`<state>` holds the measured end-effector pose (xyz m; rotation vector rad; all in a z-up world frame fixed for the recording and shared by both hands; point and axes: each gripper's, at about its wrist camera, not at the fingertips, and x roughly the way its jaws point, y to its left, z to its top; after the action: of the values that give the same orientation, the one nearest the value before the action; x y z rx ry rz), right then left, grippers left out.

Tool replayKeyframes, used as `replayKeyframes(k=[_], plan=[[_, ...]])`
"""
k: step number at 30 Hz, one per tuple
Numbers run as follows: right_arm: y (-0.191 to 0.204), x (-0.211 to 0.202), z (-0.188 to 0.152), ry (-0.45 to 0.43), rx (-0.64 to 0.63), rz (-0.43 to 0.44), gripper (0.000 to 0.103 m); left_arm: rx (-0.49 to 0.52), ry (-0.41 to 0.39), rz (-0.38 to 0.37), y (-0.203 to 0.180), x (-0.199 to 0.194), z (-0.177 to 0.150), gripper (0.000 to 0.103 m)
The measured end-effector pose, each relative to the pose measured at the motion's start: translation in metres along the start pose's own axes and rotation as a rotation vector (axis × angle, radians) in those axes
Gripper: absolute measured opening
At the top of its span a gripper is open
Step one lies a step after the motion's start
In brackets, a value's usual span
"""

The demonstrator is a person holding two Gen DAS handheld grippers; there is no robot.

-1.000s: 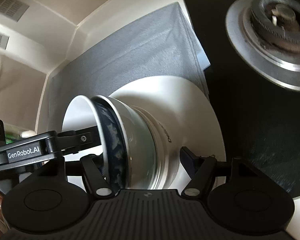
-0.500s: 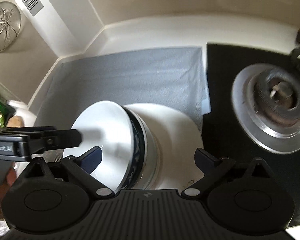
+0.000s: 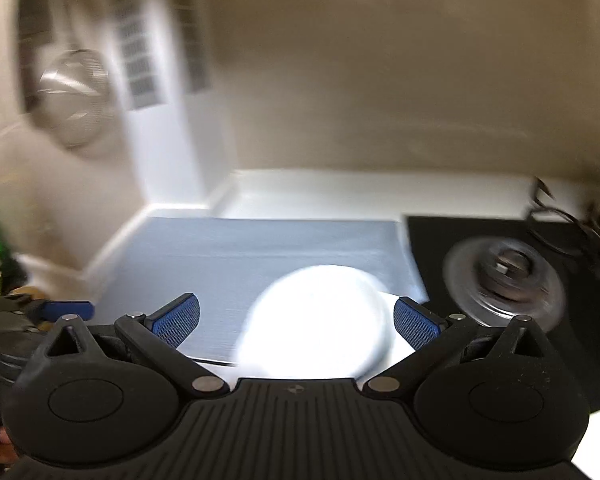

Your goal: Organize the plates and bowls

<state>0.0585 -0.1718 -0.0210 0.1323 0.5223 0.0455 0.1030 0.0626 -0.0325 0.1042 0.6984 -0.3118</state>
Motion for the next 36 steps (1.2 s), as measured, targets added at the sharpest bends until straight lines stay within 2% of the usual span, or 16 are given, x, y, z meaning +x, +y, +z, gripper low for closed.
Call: replayKeyframes(k=[5, 9, 13, 16, 18, 22, 24, 26, 29, 32, 34, 36], plan=[[0.04, 0.013, -0.007, 0.07, -0.029, 0.087, 0.103, -0.035, -0.137, 0.135, 0.05, -0.039, -0.035, 0.103], [0.073, 0.032, -0.009, 0.141, -0.066, 0.145, 0.103, -0.063, -0.199, 0.216, 0.093, -0.058, -0.057, 0.103], [0.109, 0.05, -0.008, 0.185, -0.116, 0.203, 0.103, -0.081, -0.28, 0.36, 0.142, -0.064, -0.077, 0.103], [0.129, 0.061, -0.007, 0.205, -0.165, 0.238, 0.103, -0.113, -0.341, 0.437, 0.181, -0.058, -0.09, 0.103], [0.137, 0.065, -0.006, 0.217, -0.188, 0.254, 0.103, -0.159, -0.348, 0.454, 0.208, -0.05, -0.095, 0.103], [0.147, 0.089, -0.002, 0.251, -0.197, 0.271, 0.103, -0.284, -0.38, 0.437, 0.246, -0.039, -0.105, 0.103], [0.151, 0.105, 0.002, 0.268, -0.181, 0.27, 0.103, -0.264, -0.393, 0.415, 0.25, -0.034, -0.108, 0.103], [0.155, 0.118, 0.004, 0.288, -0.162, 0.268, 0.103, -0.194, -0.383, 0.398, 0.245, -0.03, -0.109, 0.103], [0.161, 0.133, 0.004, 0.319, -0.152, 0.267, 0.103, -0.15, -0.327, 0.369, 0.246, -0.017, -0.113, 0.103], [0.167, 0.143, 0.004, 0.341, -0.142, 0.267, 0.103, -0.178, -0.295, 0.364, 0.255, -0.012, -0.111, 0.103], [0.173, 0.147, 0.002, 0.355, -0.138, 0.273, 0.103, -0.182, -0.329, 0.424, 0.258, -0.016, -0.109, 0.103], [0.178, 0.149, 0.0, 0.361, -0.139, 0.277, 0.103, -0.222, -0.35, 0.423, 0.261, -0.025, -0.109, 0.103]])
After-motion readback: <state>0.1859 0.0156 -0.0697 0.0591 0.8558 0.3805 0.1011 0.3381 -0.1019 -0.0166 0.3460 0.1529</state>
